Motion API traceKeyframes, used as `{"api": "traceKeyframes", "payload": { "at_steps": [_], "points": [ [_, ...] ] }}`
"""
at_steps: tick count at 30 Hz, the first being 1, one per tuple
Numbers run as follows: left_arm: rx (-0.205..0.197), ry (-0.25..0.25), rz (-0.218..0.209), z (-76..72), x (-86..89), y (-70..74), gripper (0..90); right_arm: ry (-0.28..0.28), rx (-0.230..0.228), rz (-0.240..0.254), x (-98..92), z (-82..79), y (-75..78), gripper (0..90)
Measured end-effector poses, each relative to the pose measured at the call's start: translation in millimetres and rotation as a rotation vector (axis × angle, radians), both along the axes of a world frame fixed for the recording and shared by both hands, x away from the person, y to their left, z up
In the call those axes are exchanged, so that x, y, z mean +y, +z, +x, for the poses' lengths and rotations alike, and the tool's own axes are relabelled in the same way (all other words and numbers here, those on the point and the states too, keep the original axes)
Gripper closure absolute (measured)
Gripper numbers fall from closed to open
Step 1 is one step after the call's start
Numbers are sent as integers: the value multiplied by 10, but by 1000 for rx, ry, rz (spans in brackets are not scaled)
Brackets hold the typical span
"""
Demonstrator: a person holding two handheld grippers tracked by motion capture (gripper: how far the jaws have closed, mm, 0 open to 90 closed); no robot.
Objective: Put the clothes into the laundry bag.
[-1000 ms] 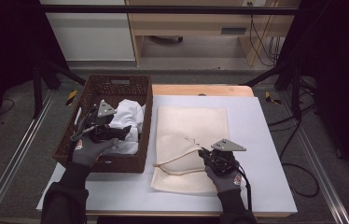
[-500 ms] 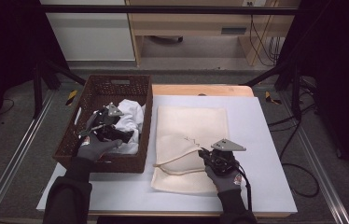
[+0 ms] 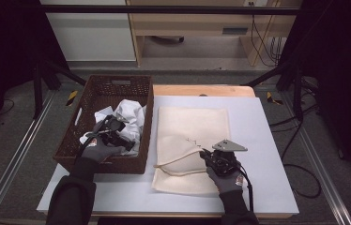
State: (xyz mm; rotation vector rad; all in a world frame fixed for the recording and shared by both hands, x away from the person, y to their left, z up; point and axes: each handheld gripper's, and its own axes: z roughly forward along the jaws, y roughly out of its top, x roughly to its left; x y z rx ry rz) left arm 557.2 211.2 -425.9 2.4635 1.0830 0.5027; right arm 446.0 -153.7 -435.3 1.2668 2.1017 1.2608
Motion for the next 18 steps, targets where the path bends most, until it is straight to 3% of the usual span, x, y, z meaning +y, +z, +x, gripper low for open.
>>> {"api": "traceKeyframes", "payload": {
  "at_steps": [8, 10, 11, 12, 18],
  "points": [
    [84, 33, -16, 38, 19, -59, 30, 1, 4, -3, -1, 3, -2, 846],
    [105, 26, -29, 42, 21, -67, 91, 1, 6, -2, -1, 4, -2, 846],
    [111, 24, -33, 41, 22, -68, 176, 2, 5, -3, -4, 6, -3, 846],
    [116, 23, -34, 43, 23, -70, 176, 2, 5, -3, -4, 6, -3, 846],
    [140, 9, -63, 47, 41, -69, 397, 1, 5, -4, -6, 6, 0, 847]
  ]
}}
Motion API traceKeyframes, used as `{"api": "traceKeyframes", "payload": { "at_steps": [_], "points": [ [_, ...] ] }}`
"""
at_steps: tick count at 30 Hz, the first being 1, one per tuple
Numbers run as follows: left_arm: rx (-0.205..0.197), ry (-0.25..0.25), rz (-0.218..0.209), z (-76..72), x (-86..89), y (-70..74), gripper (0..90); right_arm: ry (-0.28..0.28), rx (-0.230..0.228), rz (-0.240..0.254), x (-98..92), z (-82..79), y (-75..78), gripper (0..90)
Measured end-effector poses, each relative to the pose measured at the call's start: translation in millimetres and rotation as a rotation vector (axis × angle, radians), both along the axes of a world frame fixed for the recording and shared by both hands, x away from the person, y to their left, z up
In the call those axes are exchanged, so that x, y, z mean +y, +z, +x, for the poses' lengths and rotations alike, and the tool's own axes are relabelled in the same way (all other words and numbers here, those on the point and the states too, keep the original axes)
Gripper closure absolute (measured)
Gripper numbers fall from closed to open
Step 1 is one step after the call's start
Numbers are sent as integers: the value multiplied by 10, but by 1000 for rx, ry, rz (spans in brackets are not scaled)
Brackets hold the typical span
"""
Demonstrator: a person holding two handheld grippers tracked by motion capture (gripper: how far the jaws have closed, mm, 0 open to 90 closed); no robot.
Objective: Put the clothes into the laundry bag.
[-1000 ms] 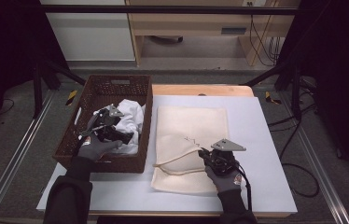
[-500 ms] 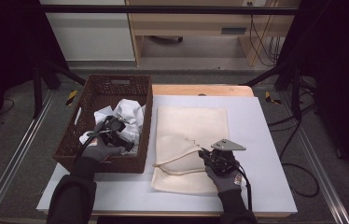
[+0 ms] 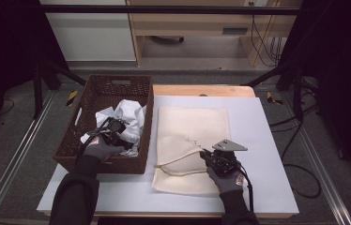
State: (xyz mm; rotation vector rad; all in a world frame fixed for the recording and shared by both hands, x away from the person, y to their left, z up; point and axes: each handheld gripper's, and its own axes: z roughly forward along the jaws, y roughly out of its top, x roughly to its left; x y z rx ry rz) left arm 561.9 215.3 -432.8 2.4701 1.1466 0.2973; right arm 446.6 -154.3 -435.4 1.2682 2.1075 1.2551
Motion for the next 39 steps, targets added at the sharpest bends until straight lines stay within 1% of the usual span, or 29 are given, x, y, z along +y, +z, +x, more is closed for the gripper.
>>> {"api": "traceKeyframes", "payload": {
  "at_steps": [2, 4, 7, 9, 11, 12, 14, 15, 16, 18, 19, 20, 21, 23, 25, 26, 27, 30, 32, 33, 34, 35, 36, 39],
  "points": [
    [11, -4, -25, 0, 7, 1, 476, 3, -3, -1, -6, 3, 0, 847],
    [11, -19, -38, -7, 8, 9, 561, 0, 3, 2, -8, 1, 1, 848],
    [-11, -31, -48, -23, 12, 27, 641, -1, 3, 7, -15, 4, 2, 849],
    [-29, -37, -52, -35, 15, 41, 664, 1, -3, 6, -26, 6, 3, 849],
    [-67, -29, -66, -55, 23, 63, 690, -2, 3, 12, -29, 1, 10, 850],
    [-80, -31, -68, -61, 30, 76, 690, -2, 3, 12, -29, 1, 10, 850],
    [-144, -20, -89, -89, 38, 121, 694, -3, 4, 13, -32, 2, 10, 851],
    [-174, -17, -108, -101, 53, 149, 696, -3, 4, 13, -34, 3, 10, 851],
    [-192, -12, -116, -111, 65, 173, 698, -3, 4, 13, -35, 4, 9, 851],
    [-254, 9, -163, -142, 97, 235, 707, -2, 0, 12, -40, 8, 8, 851],
    [-273, 16, -172, -154, 115, 254, 711, -1, 0, 16, -43, 7, 10, 852],
    [-286, 23, -177, -164, 122, 266, 715, -2, 0, 17, -43, 5, 12, 851],
    [-309, 28, -179, -175, 132, 290, 718, -1, 0, 16, -42, 6, 10, 852],
    [-340, 41, -195, -198, 154, 329, 725, -2, 0, 12, -37, 8, 6, 855],
    [-370, 62, -227, -221, 183, 366, 735, -1, 2, 15, -33, 7, 7, 856],
    [-401, 76, -251, -244, 213, 402, 739, 0, 1, 15, -34, 6, 7, 857],
    [-413, 84, -263, -254, 221, 415, 744, 0, -1, 15, -38, 9, 7, 859],
    [-462, 90, -292, -288, 250, 462, 748, 1, -1, 17, -41, 8, 9, 862],
    [-500, 94, -326, -318, 273, 493, 748, 0, -1, 18, -44, 6, 9, 864],
    [-515, 93, -333, -332, 288, 512, 748, 1, 0, 18, -46, 7, 9, 865],
    [-521, 96, -351, -338, 299, 526, 748, 2, 0, 19, -47, 8, 8, 866],
    [-540, 103, -358, -348, 312, 550, 748, 2, 2, 21, -47, 7, 9, 866],
    [-545, 109, -362, -354, 321, 574, 748, 4, -1, 21, -51, 10, 10, 867],
    [-584, 128, -379, -397, 341, 670, 747, 1, -2, 25, -61, 8, 15, 867]
  ]
}}
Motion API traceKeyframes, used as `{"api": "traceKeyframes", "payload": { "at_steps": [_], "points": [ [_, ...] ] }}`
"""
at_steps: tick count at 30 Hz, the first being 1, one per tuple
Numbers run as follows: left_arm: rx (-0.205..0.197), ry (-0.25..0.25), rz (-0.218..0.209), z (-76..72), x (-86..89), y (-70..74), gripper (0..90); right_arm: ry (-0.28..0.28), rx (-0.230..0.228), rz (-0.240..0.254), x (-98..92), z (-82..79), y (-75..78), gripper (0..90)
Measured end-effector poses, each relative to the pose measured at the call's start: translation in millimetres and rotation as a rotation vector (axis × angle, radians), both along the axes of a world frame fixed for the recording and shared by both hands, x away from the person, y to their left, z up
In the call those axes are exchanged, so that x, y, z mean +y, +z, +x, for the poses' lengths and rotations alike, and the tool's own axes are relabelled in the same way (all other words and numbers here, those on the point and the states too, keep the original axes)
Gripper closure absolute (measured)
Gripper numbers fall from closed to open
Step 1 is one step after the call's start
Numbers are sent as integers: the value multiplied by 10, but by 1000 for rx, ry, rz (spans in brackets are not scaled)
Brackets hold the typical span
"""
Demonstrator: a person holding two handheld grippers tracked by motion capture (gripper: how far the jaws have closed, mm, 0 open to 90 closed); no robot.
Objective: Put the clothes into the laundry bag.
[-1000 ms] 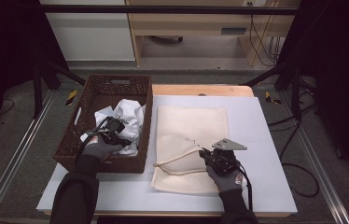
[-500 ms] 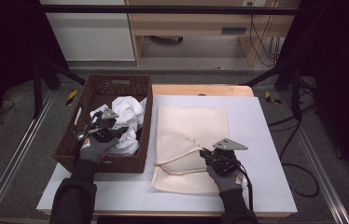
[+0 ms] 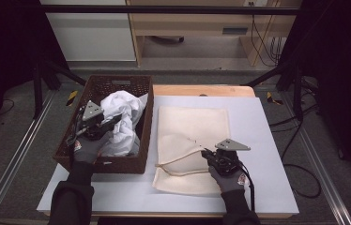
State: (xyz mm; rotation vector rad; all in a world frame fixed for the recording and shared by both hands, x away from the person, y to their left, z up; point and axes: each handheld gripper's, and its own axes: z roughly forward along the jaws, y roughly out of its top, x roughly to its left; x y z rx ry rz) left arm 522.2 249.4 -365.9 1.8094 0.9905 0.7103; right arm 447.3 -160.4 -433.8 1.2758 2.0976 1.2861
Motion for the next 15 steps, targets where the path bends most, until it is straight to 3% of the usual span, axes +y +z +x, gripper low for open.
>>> {"api": "traceKeyframes", "payload": {
  "at_steps": [6, 15],
  "points": [
    [-79, 36, -23, -127, 64, 240, 748, -1, -1, 1, -4, -2, 3, 867],
    [-153, 72, -83, -245, 225, 568, 747, -4, 0, 2, -6, -3, 7, 867]
  ]
}}
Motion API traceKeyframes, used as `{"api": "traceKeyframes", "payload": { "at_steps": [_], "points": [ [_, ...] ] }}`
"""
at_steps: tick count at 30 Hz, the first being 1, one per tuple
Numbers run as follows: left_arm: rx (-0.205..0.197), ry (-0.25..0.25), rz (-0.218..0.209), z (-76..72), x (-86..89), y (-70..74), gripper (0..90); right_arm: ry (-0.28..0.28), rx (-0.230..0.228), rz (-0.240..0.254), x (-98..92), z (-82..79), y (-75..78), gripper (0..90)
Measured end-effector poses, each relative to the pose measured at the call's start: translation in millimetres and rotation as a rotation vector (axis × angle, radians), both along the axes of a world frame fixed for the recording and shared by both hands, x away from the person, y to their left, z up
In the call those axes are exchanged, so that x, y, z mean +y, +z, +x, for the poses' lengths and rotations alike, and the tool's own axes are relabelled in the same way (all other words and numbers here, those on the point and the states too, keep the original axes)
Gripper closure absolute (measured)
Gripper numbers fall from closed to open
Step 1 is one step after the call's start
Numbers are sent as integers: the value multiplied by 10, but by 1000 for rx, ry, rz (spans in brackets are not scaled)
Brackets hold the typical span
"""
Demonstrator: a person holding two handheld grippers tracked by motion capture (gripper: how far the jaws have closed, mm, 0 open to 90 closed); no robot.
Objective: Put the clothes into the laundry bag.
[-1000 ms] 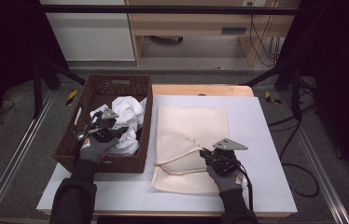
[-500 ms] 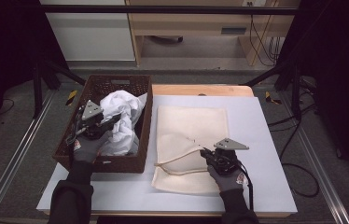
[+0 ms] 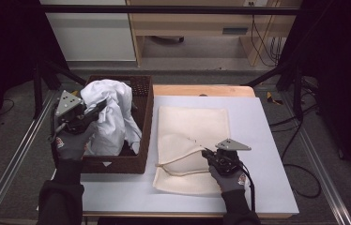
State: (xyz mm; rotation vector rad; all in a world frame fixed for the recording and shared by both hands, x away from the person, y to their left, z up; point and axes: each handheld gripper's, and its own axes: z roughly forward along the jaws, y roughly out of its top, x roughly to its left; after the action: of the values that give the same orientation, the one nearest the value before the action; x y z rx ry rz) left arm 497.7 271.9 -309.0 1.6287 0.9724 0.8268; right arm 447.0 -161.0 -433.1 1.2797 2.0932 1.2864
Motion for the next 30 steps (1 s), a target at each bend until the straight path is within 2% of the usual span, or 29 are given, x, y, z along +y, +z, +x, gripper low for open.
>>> {"api": "traceKeyframes", "payload": {
  "at_steps": [3, 19, 30],
  "points": [
    [-25, 1, -22, -38, 28, 113, 748, 1, -1, 0, 0, 3, -2, 867],
    [-163, 15, -42, -248, -9, 591, 751, -1, 0, 7, -2, -1, -2, 867],
    [-223, 16, -70, -387, 15, 883, 751, -2, -2, 2, -13, 8, -6, 867]
  ]
}}
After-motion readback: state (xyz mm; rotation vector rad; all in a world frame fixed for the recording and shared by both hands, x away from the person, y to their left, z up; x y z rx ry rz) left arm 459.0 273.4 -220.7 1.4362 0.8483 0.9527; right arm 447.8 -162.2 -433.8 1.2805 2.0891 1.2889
